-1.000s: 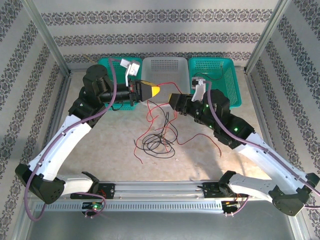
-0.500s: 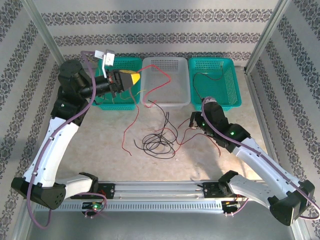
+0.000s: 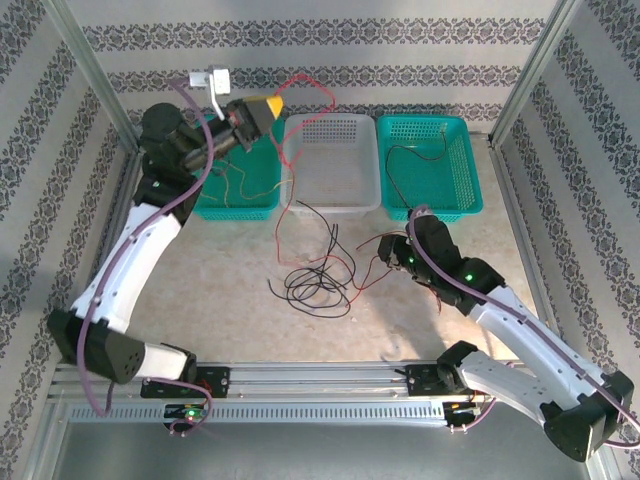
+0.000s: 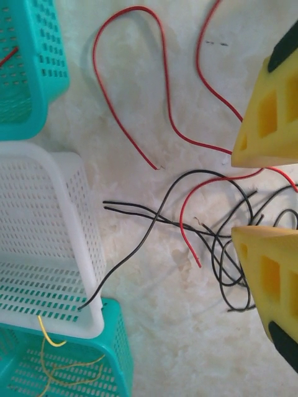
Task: Untangle the cables
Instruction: Place the cable into the container.
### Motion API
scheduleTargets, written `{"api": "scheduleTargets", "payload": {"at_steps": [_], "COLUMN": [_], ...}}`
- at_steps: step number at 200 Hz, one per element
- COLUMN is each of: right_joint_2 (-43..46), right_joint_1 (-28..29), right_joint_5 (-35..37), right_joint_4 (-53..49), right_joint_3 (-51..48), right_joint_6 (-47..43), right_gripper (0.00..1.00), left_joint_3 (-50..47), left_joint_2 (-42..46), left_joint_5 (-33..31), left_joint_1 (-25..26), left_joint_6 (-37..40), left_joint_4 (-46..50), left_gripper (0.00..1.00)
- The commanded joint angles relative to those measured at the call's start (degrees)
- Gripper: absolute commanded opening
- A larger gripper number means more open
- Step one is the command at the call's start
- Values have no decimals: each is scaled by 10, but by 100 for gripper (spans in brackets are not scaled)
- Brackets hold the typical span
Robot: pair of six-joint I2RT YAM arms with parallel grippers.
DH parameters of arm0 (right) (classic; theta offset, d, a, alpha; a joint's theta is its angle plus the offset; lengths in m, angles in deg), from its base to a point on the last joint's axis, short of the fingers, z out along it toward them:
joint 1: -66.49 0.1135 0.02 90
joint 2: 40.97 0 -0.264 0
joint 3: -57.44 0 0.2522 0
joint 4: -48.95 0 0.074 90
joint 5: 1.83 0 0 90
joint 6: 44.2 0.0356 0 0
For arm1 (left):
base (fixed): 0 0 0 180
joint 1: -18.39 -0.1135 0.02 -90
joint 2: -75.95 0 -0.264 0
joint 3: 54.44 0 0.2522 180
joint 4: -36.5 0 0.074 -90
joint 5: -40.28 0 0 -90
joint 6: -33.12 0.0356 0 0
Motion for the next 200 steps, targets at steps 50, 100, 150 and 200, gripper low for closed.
{"api": "scheduleTargets", "payload": {"at_steps": [50,100,150,200], "right_joint_2": [61,70,31,-13], "right_joint_1": [6,6,3,-13], "right_joint_5": [-2,5,-8,-12], "right_joint_4": [-46,-60,-72,-102], "right_joint_3": [-10,15,62,86], "right_joint_6": [36,28,0,-24], "right_gripper": [36,38,38,50], "left_joint_3": [198,258,244,171], "left_joint_2": [-268,-404,-473,-394], "left_joint_5": [-239,-306,-300,-331], "left_joint_1": [-3,9,31,53], "left_joint_6": [-86,-84,-94,-28], "left_joint_4": [-173,-128,-59,8], "left_gripper": [0,0,57,100]}}
